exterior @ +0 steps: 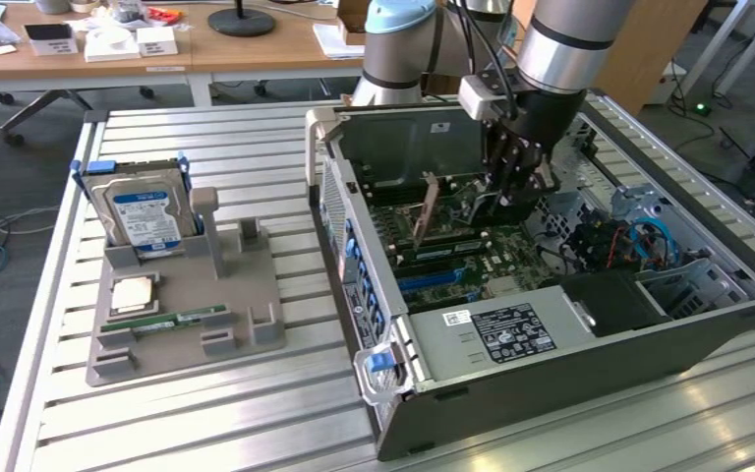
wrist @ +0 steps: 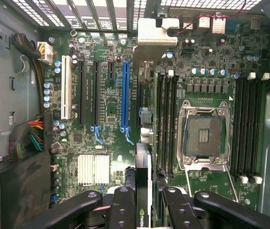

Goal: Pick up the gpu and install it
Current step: 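Insert the gpu into the slot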

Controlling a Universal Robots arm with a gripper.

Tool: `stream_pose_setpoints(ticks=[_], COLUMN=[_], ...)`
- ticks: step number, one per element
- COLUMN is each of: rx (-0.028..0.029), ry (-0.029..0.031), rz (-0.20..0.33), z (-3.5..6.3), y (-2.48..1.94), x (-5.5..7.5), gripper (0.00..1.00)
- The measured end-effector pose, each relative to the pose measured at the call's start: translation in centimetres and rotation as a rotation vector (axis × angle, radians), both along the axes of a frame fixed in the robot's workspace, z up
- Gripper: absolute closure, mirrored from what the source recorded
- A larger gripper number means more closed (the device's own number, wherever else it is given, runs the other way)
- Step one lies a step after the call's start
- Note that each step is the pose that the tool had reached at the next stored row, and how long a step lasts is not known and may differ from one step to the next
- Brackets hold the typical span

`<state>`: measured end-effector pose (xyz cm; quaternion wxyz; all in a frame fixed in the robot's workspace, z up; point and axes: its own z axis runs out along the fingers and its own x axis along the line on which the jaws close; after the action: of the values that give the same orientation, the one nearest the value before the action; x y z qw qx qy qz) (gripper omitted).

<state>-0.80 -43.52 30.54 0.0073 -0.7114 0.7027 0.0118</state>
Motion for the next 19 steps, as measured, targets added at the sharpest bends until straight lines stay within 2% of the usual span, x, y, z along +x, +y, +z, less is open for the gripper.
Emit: stream_pose_setpoints(ticks=[19], rx=[-0.0005], ry=[-0.0014], rz=[0.007], z=[-0.75], y=[0.0], x=[-0.44], gripper=[0.74])
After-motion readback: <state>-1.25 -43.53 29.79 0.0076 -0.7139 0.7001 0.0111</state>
